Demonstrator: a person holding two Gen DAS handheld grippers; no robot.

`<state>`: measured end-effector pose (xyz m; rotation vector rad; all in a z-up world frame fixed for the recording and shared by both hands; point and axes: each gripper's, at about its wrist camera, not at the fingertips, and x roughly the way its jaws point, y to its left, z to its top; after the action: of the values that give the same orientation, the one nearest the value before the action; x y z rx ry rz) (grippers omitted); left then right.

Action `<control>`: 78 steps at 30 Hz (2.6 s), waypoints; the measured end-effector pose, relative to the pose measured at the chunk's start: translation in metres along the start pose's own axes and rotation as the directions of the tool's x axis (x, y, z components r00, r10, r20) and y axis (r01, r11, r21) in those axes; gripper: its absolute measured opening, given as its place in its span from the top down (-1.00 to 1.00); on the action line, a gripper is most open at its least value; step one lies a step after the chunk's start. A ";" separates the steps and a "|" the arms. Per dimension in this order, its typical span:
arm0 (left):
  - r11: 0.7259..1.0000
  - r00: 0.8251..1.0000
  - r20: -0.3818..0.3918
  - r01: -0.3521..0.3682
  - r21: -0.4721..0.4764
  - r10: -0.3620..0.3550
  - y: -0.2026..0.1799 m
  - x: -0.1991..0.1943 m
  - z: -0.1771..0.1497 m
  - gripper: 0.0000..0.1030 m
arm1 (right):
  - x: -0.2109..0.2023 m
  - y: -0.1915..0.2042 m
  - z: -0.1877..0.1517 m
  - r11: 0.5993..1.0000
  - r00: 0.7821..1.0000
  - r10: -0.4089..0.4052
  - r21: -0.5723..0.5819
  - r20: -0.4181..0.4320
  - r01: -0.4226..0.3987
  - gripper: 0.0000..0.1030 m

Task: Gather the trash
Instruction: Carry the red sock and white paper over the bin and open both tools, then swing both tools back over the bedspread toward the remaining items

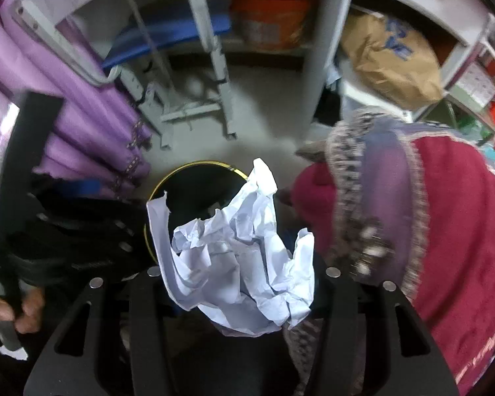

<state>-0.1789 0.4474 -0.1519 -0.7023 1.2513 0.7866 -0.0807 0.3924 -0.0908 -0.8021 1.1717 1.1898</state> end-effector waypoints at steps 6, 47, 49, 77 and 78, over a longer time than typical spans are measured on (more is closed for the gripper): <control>0.998 0.999 0.000 -0.051 -0.047 0.051 0.026 -0.005 0.002 -0.68 | 0.036 0.020 0.010 0.999 0.997 0.044 -0.025 -0.069 -0.046 -0.40; 0.878 0.980 0.198 -0.067 0.474 -0.032 -0.164 -0.100 -0.016 -0.72 | -0.120 -0.097 -0.105 0.903 0.959 -0.277 0.360 0.067 0.236 -0.56; 0.860 0.977 0.206 -0.067 0.506 -0.045 -0.178 -0.105 -0.016 -0.72 | -0.127 -0.104 -0.112 0.891 0.953 -0.297 0.379 0.067 0.251 -0.63; 0.365 0.974 0.098 -0.016 0.931 -0.205 -0.391 -0.107 -0.060 -0.78 | -0.192 -0.227 -0.268 0.462 0.876 -0.468 0.813 -0.116 0.355 -0.68; 0.346 0.974 0.093 -0.016 0.938 -0.208 -0.397 -0.108 -0.062 -0.78 | -0.195 -0.232 -0.276 0.440 0.870 -0.475 0.822 -0.128 0.361 -0.69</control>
<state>0.1031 0.1614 -0.0428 0.2891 1.2141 -0.0883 0.0811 0.0281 0.0043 -0.2237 1.1592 0.1499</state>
